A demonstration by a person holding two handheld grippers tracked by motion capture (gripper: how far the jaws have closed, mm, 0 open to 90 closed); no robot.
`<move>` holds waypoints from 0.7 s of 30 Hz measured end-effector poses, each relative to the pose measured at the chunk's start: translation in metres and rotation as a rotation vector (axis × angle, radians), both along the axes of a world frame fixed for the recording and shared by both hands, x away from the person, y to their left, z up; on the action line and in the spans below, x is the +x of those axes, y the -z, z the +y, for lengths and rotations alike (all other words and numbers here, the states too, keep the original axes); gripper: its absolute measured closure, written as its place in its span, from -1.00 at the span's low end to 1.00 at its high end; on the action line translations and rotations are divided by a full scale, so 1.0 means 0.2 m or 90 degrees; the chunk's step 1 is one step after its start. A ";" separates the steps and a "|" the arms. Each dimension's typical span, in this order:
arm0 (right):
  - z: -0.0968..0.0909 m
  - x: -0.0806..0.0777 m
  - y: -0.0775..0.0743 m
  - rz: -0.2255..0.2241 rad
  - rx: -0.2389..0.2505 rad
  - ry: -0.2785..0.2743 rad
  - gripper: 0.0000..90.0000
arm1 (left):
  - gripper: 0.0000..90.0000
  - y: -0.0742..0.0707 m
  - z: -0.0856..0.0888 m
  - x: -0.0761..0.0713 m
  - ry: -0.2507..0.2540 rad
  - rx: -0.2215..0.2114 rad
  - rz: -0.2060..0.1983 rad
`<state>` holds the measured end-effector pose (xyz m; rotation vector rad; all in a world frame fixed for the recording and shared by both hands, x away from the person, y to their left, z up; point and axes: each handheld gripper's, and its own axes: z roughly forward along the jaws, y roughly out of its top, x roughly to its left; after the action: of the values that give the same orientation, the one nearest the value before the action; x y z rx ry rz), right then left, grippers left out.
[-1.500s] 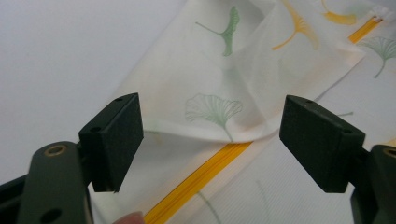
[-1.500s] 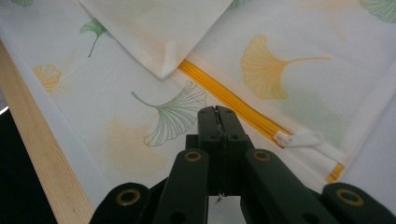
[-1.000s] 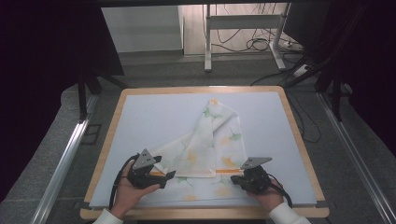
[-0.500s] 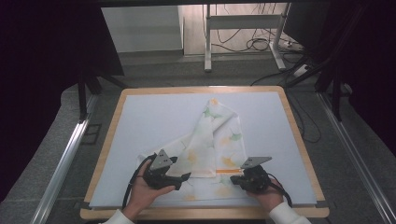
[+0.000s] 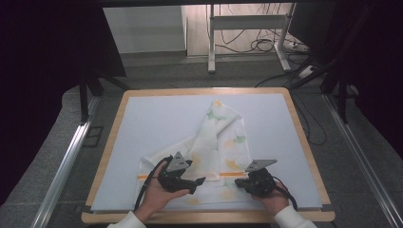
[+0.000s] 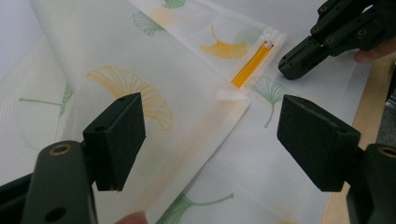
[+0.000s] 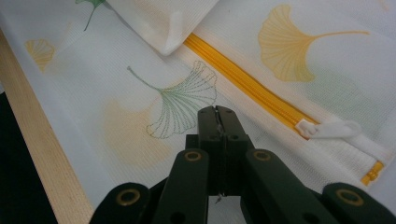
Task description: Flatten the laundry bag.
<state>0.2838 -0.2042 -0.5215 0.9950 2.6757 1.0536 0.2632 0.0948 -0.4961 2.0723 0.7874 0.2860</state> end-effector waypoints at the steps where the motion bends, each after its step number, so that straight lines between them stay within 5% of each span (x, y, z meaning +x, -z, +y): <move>1: 0.00 0.00 0.00 0.000 0.000 0.000 0.98 | -0.47 0.00 -0.01 0.00 0.002 0.001 0.001; 21: -0.01 0.00 0.00 0.002 0.004 -0.003 0.98 | -0.46 0.03 -0.15 0.05 0.015 0.018 0.011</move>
<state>0.2844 -0.2053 -0.5220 0.9937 2.6795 1.0638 0.2736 0.0641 -0.5028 2.1125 0.7736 0.2676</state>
